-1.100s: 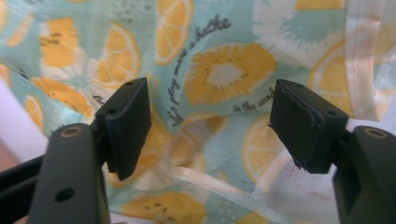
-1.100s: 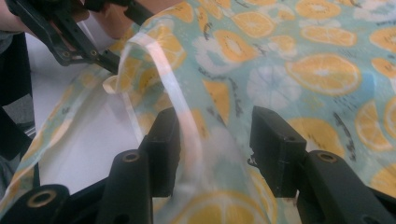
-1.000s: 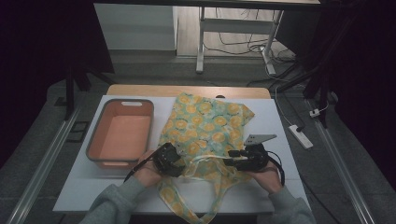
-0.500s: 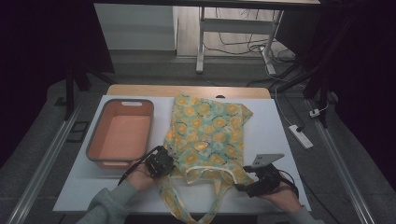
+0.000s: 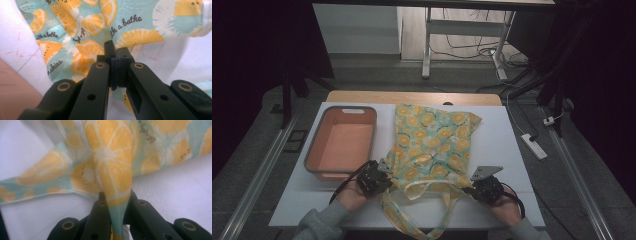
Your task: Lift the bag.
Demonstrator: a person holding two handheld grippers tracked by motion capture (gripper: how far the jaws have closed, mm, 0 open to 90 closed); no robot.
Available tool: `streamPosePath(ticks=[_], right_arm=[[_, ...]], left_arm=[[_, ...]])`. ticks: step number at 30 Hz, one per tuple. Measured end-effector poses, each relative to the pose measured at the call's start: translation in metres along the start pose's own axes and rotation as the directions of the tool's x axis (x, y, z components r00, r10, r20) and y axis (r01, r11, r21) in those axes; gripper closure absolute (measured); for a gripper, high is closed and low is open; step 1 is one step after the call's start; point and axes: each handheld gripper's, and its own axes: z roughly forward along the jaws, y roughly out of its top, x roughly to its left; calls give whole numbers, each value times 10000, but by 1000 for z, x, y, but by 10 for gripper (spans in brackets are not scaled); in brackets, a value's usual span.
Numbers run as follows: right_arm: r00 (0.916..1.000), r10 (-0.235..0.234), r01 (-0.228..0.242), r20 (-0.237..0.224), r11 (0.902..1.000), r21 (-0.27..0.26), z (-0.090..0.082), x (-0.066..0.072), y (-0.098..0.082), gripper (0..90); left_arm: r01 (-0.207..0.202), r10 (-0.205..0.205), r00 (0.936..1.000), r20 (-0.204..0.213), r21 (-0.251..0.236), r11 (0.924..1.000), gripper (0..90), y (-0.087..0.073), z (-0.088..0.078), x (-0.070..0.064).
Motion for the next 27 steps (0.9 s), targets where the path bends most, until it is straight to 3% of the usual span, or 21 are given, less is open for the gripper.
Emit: streamPosePath(ticks=[1,2,4,5,6,11,14,15,16,19,21,23,24,25,26,27], right_arm=[[10000,4,-5,-19,9981,-624,-10,1,4,891],[10000,4,-5,-19,9981,-624,-10,1,4,891],[9999,73,-62,88,9925,-1224,-23,1,8,892],[9997,158,-122,178,9827,-1845,-36,0,13,893],[9997,158,-122,178,9827,-1845,-36,0,13,893],[9991,117,10,418,9564,-2921,-63,-3,31,894],[9988,169,7,464,9351,-3543,-79,-7,46,894],[9975,158,116,685,9238,-3827,-87,-11,57,894],[9975,158,116,685,9238,-3827,-87,-11,57,894],[9942,144,324,1068,9052,-4238,-98,-20,80,895],[9935,160,344,1131,9023,-4296,-100,-23,85,895],[9916,255,367,1267,8843,-4654,-107,-29,100,896],[9916,255,367,1267,8843,-4654,-107,-29,100,896],[9909,316,379,1308,8673,-4963,-116,-32,110,896],[9909,316,379,1308,8673,-4963,-116,-32,110,896],[9904,334,396,1342,8613,-5065,-120,-33,116,896]], left_arm=[[38,-37,10000,73,-141,9999,891,-1,-4,0],[58,-52,9998,174,-329,9994,891,-1,-9,1],[126,-94,9992,401,-802,9967,891,-2,-21,1],[182,-136,9989,449,-1034,9945,891,-2,-27,2],[174,-114,9988,484,-1235,9922,891,-1,-34,2],[70,-22,9998,219,-2175,9760,892,9,-66,7],[146,-76,9996,264,-2739,9617,892,17,-84,12],[155,-98,9997,210,-2919,9563,892,20,-90,14],[141,-107,9999,130,-3097,9507,892,23,-95,16],[125,-147,9999,-35,-3576,9338,892,32,-110,21],[114,-175,9998,-126,-3797,9251,893,37,-117,25],[192,-274,9995,-139,-4133,9104,893,41,-124,29],[244,-301,9995,-66,-4268,9040,893,43,-128,31],[270,-327,9995,-52,-4395,8978,893,45,-131,33],[284,-339,9994,-42,-4512,8920,893,47,-135,35],[303,-349,9994,-13,-4635,8856,893,49,-139,37]])
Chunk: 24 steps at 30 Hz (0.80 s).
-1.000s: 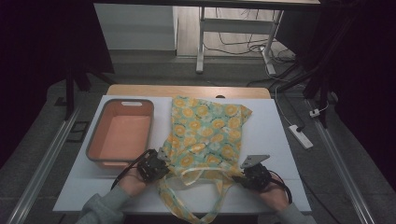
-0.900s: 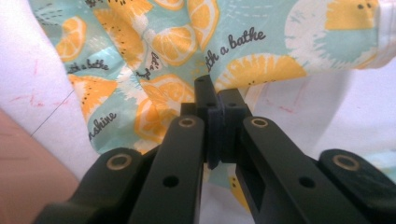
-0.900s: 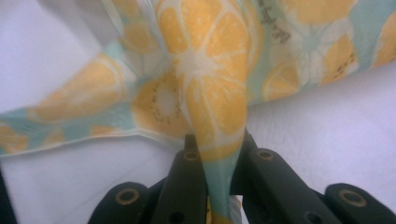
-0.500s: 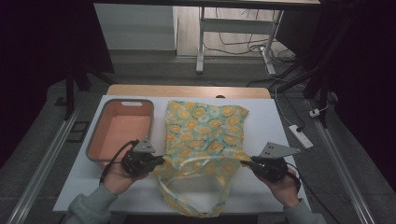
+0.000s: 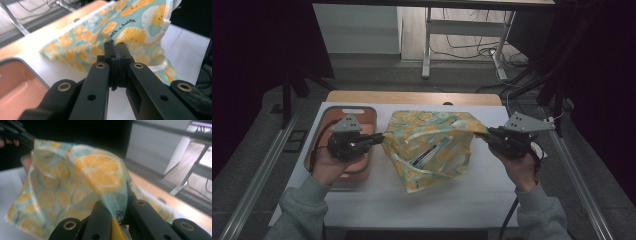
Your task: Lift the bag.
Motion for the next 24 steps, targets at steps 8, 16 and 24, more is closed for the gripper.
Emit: streamPosePath(ticks=[8,16,24], right_arm=[[9994,56,-22,331,9950,-1002,-4,-13,52,896],[9977,364,-252,569,9820,-1873,-4,-33,82,896],[9947,867,-793,545,9889,-1256,15,-41,57,896]], left_arm=[[-78,57,9998,-183,-1182,9930,893,39,-24,11],[-43,-56,9989,-458,-2125,9772,893,68,-39,21],[244,-243,9997,16,-1035,9943,892,51,2,26]])
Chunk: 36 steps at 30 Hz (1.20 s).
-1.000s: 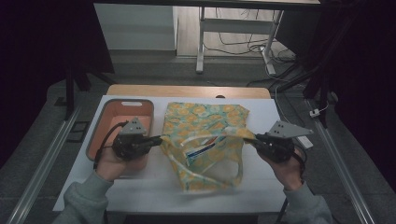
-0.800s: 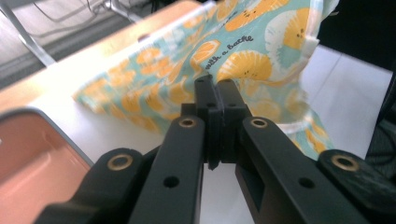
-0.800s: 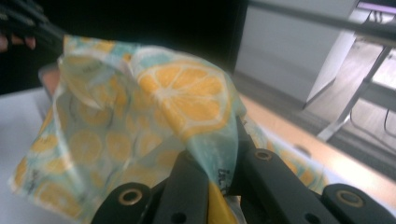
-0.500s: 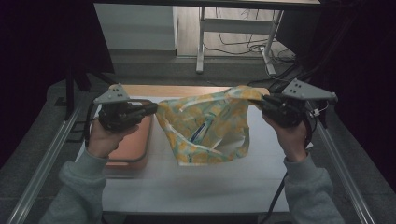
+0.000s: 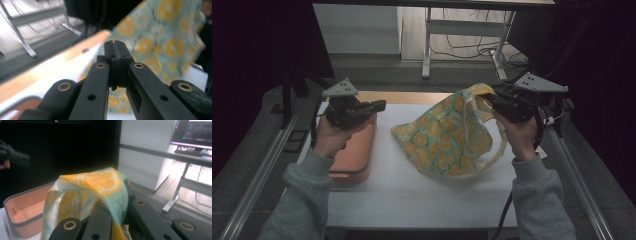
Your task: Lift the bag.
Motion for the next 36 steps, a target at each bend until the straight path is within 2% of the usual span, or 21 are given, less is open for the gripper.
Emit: streamPosePath(ticks=[5,7,8,9,10,11,12,13,14,15,20,21,22,24,26,27,28,29,32,34,36], right_arm=[[10000,38,-38,-5,9995,306,5,0,-10,896],[10000,7,-12,85,9978,655,9,0,-19,895],[9999,18,-37,158,9928,1201,15,-4,-34,895],[9999,18,-37,158,9928,1201,15,-4,-34,895],[9995,183,-226,257,9838,1780,23,-9,-51,894],[9995,183,-226,257,9838,1780,23,-9,-51,894],[9988,162,-267,452,9697,2430,31,-15,-70,893],[9988,162,-267,452,9697,2430,31,-15,-70,893],[9977,378,-521,554,9566,2868,37,-21,-86,888],[9977,378,-521,554,9566,2868,37,-21,-86,888],[9950,746,-926,661,9371,3364,37,-27,-110,835],[9945,634,-886,829,9324,3505,32,-26,-115,641],[9945,634,-886,829,9324,3505,32,-26,-115,641],[9929,420,-796,1109,9291,3612,21,-24,-116,475],[9942,423,-752,991,9309,3573,-10,-21,-114,386],[9942,423,-752,991,9309,3573,-10,-21,-114,386],[9932,402,-759,1091,9352,3459,-34,-17,-115,355],[9932,402,-759,1091,9352,3459,-34,-17,-115,355],[9908,440,-844,1280,9403,3298,-65,-12,-119,337],[9933,472,-787,1054,9446,3186,-81,-3,-122,338],[9941,407,-705,1001,9463,3155,-82,0,-123,339]], left_arm=[[8,-36,9992,392,694,9976,890,-16,27,-4],[26,-67,9988,485,838,9965,889,-22,33,-6],[33,-80,9986,526,884,9961,887,-25,36,-6],[53,-108,9983,567,968,9953,887,-28,39,-7],[76,-142,9981,606,1074,9942,833,-31,42,-7],[76,-158,9976,670,1198,9928,833,-35,44,-7],[91,-184,9973,715,1271,9918,786,-38,47,-7],[103,-209,9968,773,1357,9907,786,-41,49,-7],[112,-235,9963,832,1444,9895,728,-44,50,-6],[100,-234,9959,873,1507,9885,728,-46,52,-6],[115,-269,9957,892,1684,9856,510,-57,53,-7],[146,-300,9958,868,1728,9848,412,-60,52,-8],[196,-357,9956,866,1805,9834,412,-63,51,-9],[207,-376,9958,841,1927,9810,354,-70,47,-10],[204,-383,9956,859,2005,9795,312,-77,43,-13],[198,-378,9957,846,2043,9787,312,-81,40,-14],[242,-407,9962,775,2027,9789,300,-84,38,-15],[300,-451,9964,723,1988,9796,300,-87,35,-16],[455,-579,9967,578,1966,9794,298,-97,28,-18],[559,-658,9968,444,1959,9790,296,-105,24,-19],[641,-727,9967,354,2009,9775,296,-112,20,-20]])
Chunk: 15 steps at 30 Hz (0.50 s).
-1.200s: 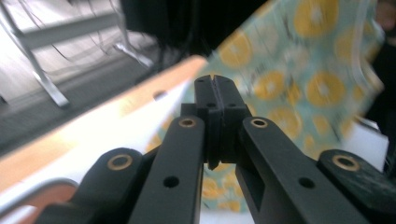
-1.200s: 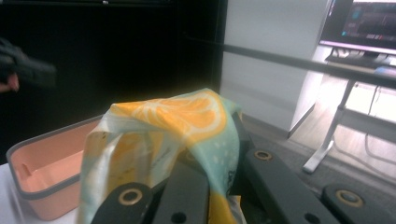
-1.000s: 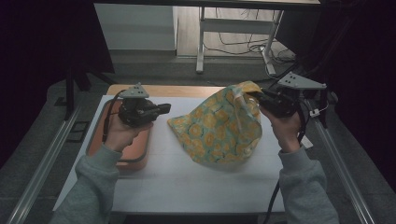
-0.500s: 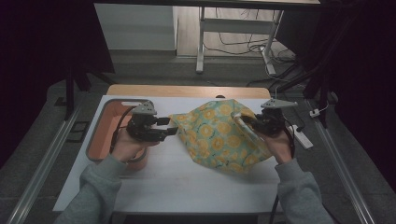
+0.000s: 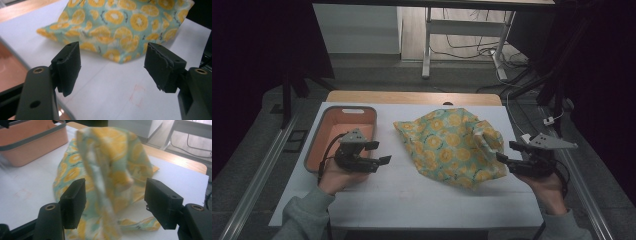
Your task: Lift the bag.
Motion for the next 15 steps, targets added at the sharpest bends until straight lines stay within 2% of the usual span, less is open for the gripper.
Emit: streamPosePath(ticks=[4,7,8,12,15], right_arm=[[9978,-37,32,-663,10000,-80,9,12,-5,365],[9945,-79,75,-1046,10000,-43,26,19,-17,382],[9945,-79,75,-1046,10000,-43,26,19,-17,382],[9925,-46,77,-1222,9997,251,43,21,-41,384],[9944,-17,54,-1054,9994,345,44,20,-49,384]], left_arm=[[253,-253,9994,-221,-24,9997,296,-16,-5,1],[444,-446,9984,-342,-69,9990,297,-27,-9,3],[529,-533,9978,-403,-90,9986,297,-32,-10,3],[741,-746,9960,-482,-111,9972,297,-47,-14,3],[767,-774,9949,-651,-132,9970,297,-56,-16,1]])
